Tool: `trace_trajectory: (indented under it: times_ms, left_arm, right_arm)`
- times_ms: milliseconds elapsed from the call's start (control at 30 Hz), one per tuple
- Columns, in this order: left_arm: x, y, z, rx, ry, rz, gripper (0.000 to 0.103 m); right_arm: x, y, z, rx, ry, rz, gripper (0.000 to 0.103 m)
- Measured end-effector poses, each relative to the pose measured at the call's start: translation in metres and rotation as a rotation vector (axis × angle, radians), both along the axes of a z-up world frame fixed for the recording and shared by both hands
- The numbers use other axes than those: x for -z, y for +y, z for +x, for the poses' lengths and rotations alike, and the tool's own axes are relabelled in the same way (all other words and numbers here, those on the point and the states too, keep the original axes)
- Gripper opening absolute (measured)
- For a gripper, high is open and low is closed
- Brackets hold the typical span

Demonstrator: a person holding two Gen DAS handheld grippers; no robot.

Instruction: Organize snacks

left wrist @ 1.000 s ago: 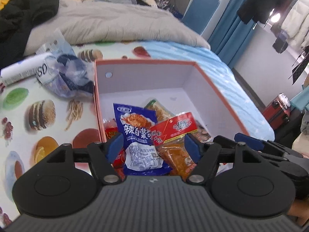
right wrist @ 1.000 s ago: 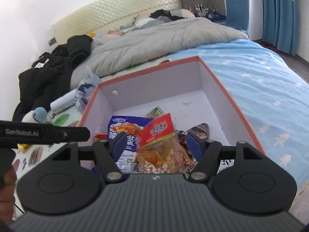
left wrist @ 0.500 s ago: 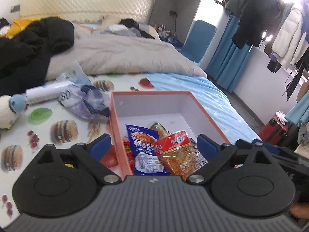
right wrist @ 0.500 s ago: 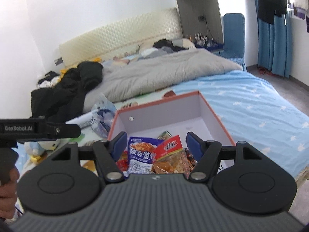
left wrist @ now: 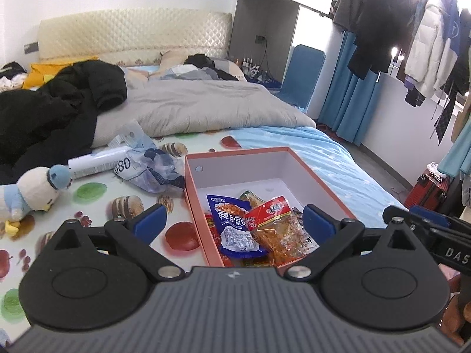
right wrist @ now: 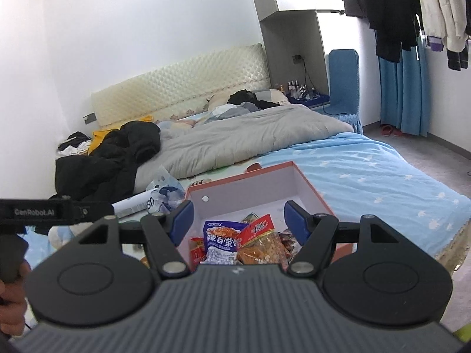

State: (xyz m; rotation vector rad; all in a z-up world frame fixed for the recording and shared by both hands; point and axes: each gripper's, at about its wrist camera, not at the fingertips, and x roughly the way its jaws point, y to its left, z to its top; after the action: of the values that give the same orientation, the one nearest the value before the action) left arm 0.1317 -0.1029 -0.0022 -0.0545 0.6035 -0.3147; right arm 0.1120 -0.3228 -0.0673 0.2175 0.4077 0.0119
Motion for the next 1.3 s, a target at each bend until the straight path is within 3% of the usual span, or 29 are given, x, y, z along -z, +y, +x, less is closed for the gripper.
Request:
trace_trajectory:
  times_ms: [233, 467, 800, 1300]
  left_arm:
    - [-0.012, 0.003, -0.036, -0.011, -0.012, -0.007, 0.100]
    - [-0.017, 0.005, -0.066, -0.006, -0.041, 0.043, 0.100]
    - [0.000, 0.004, -0.085, 0.004, -0.028, 0.085, 0.100]
    - [0.015, 0.018, -0.094, -0.057, 0.024, 0.070, 0.100]
  right_arm:
    - [0.001, 0.005, -0.023, 0.010, 0.021, -0.017, 0.070]
    - [0.005, 0.007, -0.046, -0.001, 0.039, -0.050, 0.070]
    - [0.012, 0.023, -0.064, 0.003, 0.038, -0.045, 0.070]
    - [0.013, 0.021, -0.072, 0.024, 0.046, -0.061, 0.070]
